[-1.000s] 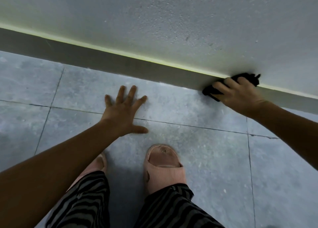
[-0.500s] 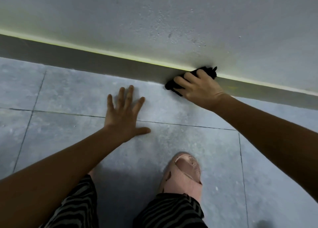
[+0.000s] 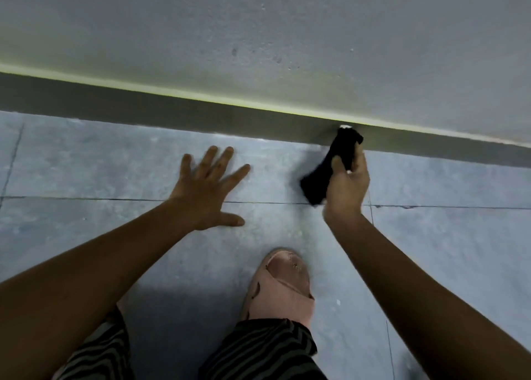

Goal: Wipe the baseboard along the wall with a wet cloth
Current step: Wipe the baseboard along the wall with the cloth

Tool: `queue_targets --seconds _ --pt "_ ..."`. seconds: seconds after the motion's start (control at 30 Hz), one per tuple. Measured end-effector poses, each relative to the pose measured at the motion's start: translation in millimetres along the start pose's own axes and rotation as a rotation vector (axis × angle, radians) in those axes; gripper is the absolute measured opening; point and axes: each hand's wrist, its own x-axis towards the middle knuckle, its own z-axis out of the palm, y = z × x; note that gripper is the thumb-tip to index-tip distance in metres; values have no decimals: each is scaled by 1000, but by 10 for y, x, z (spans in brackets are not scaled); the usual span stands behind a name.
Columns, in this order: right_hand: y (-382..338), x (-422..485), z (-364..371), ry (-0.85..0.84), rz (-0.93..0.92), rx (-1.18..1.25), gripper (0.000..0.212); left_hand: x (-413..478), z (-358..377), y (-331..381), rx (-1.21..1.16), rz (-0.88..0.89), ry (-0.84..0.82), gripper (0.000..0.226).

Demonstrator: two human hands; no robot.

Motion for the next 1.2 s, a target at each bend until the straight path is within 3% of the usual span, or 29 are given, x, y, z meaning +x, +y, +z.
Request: queue_targets --seconds 0.07,0.2,0.33,0.43,0.7,0.8,0.9,1.03,1.2 --pt "-49 16 278 34 301 367 44 9 -5 -1 21 0 1 105" --pt "-173 62 672 7 498 454 42 9 14 -19 45 -3 12 105" --pt "-256 195 569 114 332 469 48 0 24 -15 16 -3 5 104" --pt "-176 434 302 221 187 272 59 -2 15 -17 -9 -4 -13 104" --pt "-14 417 328 -61 383 122 43 -11 23 -13 -15 1 8 105" --pt "-104 463 310 53 276 173 39 -20 9 -15 -2 -2 7 104" --pt "-166 636 179 158 203 33 47 -19 8 -14 -5 -4 1 104" --pt "-143 721 116 123 311 -31 50 -13 -2 -11 -23 -4 3 104" --pt "-112 607 180 -17 407 107 35 -15 -21 -1 -17 -5 -10 105"
